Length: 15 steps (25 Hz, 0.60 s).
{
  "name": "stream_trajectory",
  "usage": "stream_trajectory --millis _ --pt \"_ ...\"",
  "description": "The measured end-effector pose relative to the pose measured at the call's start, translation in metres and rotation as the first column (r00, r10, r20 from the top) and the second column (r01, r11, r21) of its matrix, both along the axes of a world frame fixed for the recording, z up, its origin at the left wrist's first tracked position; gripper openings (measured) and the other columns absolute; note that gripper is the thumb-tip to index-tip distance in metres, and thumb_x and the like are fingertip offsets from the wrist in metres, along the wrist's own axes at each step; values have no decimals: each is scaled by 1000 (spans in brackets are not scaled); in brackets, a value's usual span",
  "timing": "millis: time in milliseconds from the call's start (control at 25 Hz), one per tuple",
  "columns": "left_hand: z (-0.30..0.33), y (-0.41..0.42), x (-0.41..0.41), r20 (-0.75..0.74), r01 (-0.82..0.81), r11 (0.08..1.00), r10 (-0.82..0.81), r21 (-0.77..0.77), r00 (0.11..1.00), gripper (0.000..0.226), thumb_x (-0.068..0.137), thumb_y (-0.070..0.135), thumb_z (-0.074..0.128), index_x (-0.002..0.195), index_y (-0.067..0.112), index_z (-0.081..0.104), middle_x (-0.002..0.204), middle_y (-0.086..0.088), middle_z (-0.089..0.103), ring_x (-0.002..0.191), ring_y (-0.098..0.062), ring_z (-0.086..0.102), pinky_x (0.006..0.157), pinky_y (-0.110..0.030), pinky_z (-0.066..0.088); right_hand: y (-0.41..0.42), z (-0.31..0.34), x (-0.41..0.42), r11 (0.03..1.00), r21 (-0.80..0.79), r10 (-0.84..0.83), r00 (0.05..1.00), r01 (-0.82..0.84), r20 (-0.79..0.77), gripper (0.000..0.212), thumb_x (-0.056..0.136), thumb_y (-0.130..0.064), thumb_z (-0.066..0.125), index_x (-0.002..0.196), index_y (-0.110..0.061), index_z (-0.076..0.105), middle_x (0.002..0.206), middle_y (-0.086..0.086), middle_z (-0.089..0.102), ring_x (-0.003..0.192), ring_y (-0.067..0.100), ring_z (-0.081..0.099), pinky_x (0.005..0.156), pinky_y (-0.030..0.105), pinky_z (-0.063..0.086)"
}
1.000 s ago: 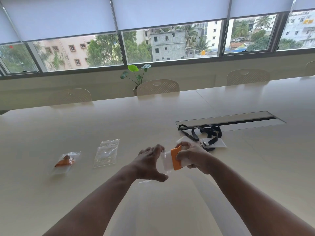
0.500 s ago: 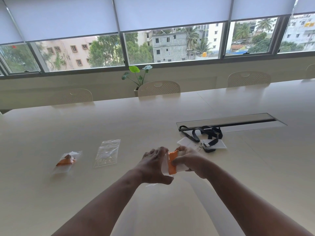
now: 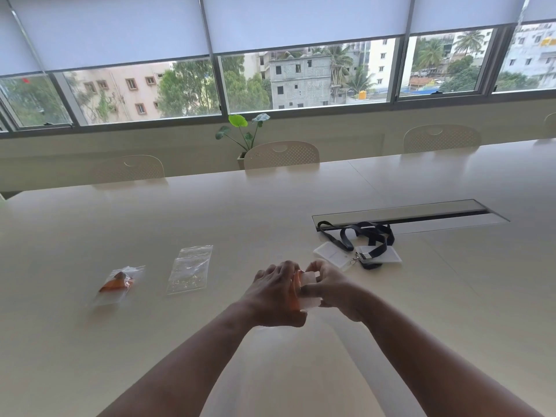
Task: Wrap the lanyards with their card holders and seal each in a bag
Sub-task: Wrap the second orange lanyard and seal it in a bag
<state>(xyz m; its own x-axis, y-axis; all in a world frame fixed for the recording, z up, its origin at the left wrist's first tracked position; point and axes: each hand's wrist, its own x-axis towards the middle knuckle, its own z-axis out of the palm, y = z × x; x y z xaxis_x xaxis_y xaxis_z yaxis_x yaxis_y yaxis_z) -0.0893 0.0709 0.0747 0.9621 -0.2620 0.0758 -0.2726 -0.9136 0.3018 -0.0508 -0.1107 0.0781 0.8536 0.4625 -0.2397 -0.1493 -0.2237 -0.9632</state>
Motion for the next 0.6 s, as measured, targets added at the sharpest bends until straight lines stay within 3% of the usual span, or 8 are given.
stream_trajectory --millis 120,280,480,600 --pt "0 5 1 -6 -20 1000 19 -16 1000 85 58 62 71 126 31 30 119 11 47 107 -15 42 98 -34 36 -2 -3 2 995 79 -58 996 64 -68 30 84 -22 79 104 -20 58 95 3 69 83 16 67 72 33 52" --pt "-2 4 2 0 -19 1000 19 -16 1000 85 57 61 71 125 31 29 116 12 44 107 -15 42 97 -32 36 7 -9 -1 995 68 -74 996 78 -57 17 90 -23 75 95 -21 59 88 -2 68 84 15 63 81 38 49" --pt "-6 -4 1 -8 -22 997 21 -70 1000 76 57 57 68 118 32 30 107 15 40 102 -13 42 86 -25 35 19 -14 -10 992 68 -104 993 108 -54 17 86 -27 81 88 -18 68 74 -5 68 69 13 60 62 28 45" --pt "-9 -2 1 -13 -37 996 36 -80 999 77 56 57 70 116 31 30 108 15 40 103 -14 44 82 -26 38 15 -13 -12 995 68 -64 997 67 -45 15 87 -34 79 87 -19 74 78 -3 69 74 14 59 66 29 46"
